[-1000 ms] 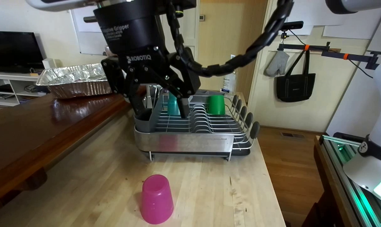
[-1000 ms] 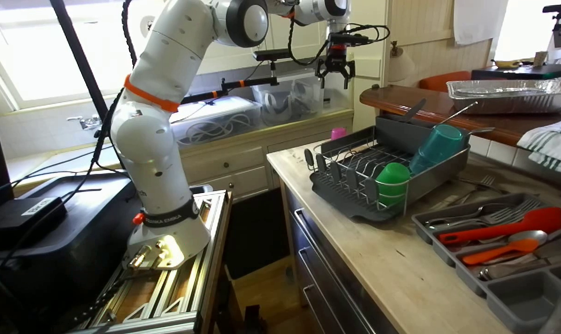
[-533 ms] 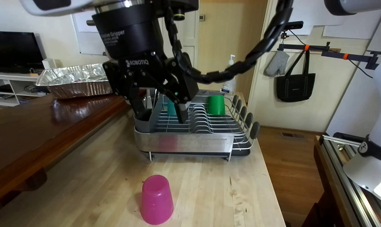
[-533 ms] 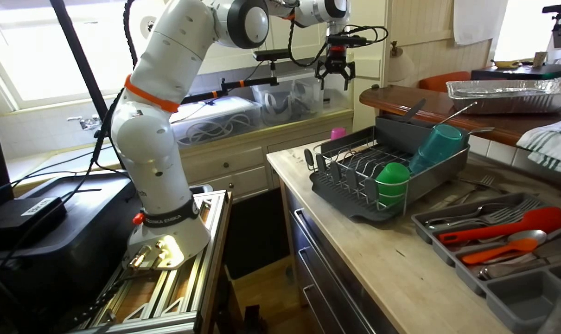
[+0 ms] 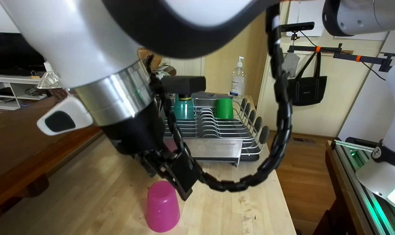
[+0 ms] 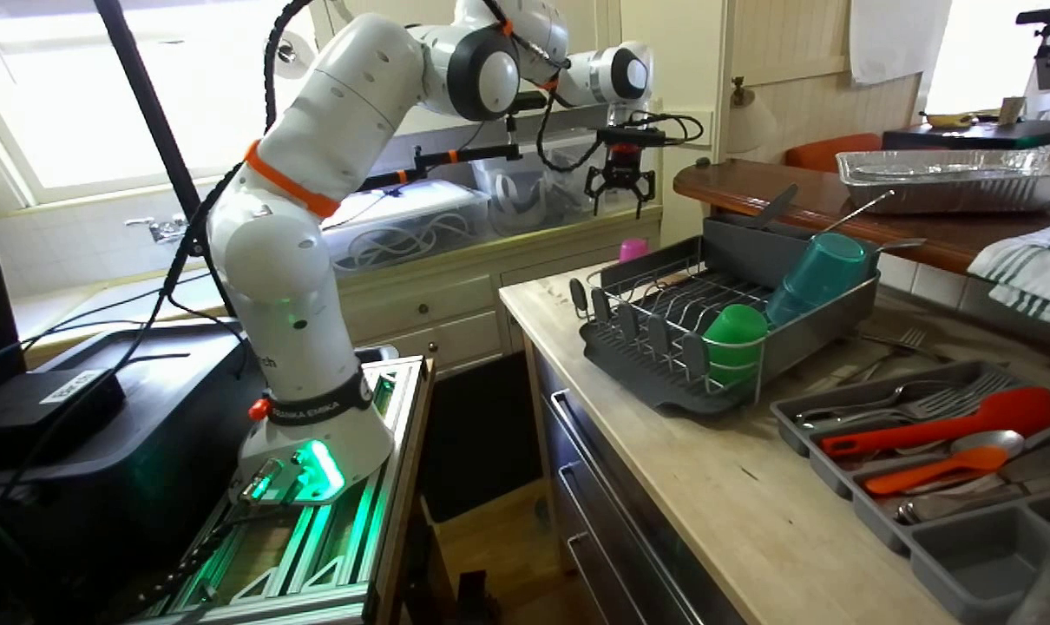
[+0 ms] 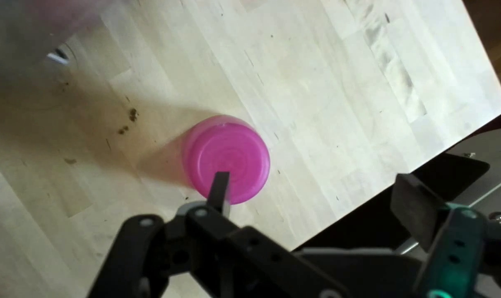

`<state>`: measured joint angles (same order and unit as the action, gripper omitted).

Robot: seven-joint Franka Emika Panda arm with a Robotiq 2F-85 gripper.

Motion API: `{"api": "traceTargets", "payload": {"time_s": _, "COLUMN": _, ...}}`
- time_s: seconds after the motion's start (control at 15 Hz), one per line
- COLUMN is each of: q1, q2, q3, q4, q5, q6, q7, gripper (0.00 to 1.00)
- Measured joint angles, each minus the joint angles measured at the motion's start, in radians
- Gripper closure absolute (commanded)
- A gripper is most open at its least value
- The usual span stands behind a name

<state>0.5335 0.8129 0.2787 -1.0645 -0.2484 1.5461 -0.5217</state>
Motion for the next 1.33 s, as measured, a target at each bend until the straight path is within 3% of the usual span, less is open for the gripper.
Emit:
{"api": "traceTargets", "payload": {"time_s": 0.4, "q1": 0.006, "q2": 0.043, "q3": -0.019, "q4": -0.037, "q5": -0.024, "q6": 0.128, "q7": 0.039, "gripper": 0.00}}
{"api": "traceTargets", "payload": {"time_s": 0.87, "q1": 0.031, "q2": 0.073, "q3": -0.033, "q4": -0.023, "q5": -0.094, "q6": 0.133, "q7": 0.006, "gripper": 0.00}}
{"api": "traceTargets", "payload": {"time_s": 1.33, "q1": 0.054, "q2": 0.146, "q3": -0.033, "q4": 0.031, "q5": -0.096, "q6": 0.127, "q7": -0.124, "gripper": 0.00}}
